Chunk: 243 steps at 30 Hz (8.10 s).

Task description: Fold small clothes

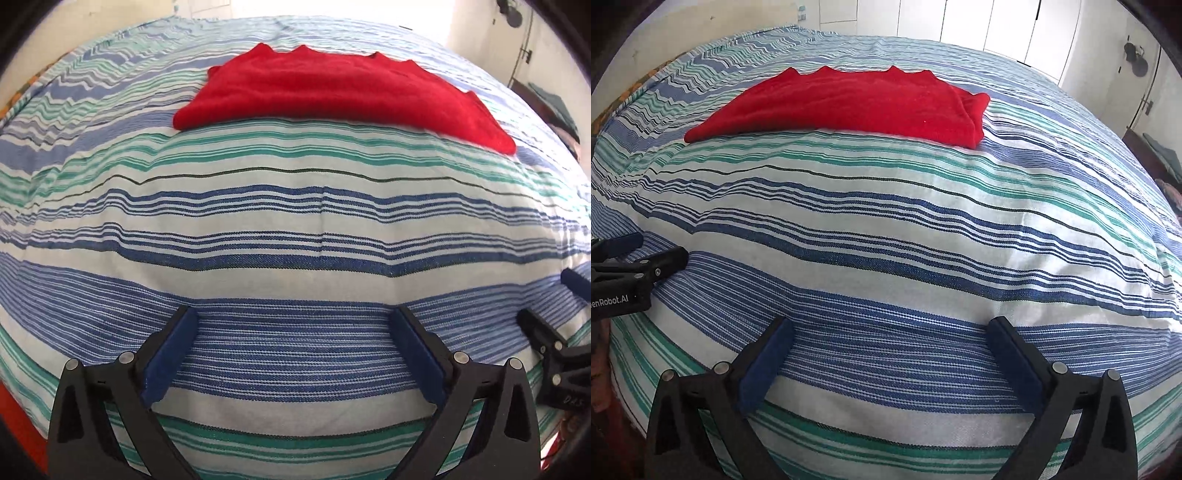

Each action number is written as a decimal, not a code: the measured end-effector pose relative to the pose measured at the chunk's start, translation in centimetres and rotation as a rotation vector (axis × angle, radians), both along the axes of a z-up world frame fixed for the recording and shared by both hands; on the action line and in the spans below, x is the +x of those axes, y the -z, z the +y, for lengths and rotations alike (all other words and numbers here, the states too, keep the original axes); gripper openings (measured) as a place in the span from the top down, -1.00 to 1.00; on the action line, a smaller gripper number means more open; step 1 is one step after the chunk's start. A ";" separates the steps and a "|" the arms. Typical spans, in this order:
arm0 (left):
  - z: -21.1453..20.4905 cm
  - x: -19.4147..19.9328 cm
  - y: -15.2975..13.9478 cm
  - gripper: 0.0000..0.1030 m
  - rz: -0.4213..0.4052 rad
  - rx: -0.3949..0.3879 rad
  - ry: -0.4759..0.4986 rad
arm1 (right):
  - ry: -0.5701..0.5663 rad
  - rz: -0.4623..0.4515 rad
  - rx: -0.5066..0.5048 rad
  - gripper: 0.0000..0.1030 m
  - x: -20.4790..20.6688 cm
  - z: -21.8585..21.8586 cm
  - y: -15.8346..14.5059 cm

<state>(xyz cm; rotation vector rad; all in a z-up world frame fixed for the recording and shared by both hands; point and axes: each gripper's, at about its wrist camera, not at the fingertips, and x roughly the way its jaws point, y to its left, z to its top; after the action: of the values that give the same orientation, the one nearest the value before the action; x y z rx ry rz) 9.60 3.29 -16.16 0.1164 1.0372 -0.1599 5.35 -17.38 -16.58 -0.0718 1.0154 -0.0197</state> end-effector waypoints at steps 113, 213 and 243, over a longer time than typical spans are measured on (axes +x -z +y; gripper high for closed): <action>-7.7 20.4 -16.2 0.84 0.012 -0.166 0.100 | -0.048 -0.011 0.003 -1.00 0.5 0.1 0.4; 2.4 8.3 0.4 -0.99 -0.119 0.058 -0.152 | 0.230 0.132 0.593 0.91 27.1 -16.9 -2.9; -1.9 15.2 -9.2 -0.98 -0.048 -0.365 -0.063 | 0.115 -0.095 0.651 -0.71 17.0 -18.1 -7.3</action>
<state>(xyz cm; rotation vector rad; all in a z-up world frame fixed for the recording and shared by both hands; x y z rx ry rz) 24.83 1.36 -6.92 -0.2417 0.9476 -0.2851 22.37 -35.50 -9.28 0.5765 0.8892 0.2007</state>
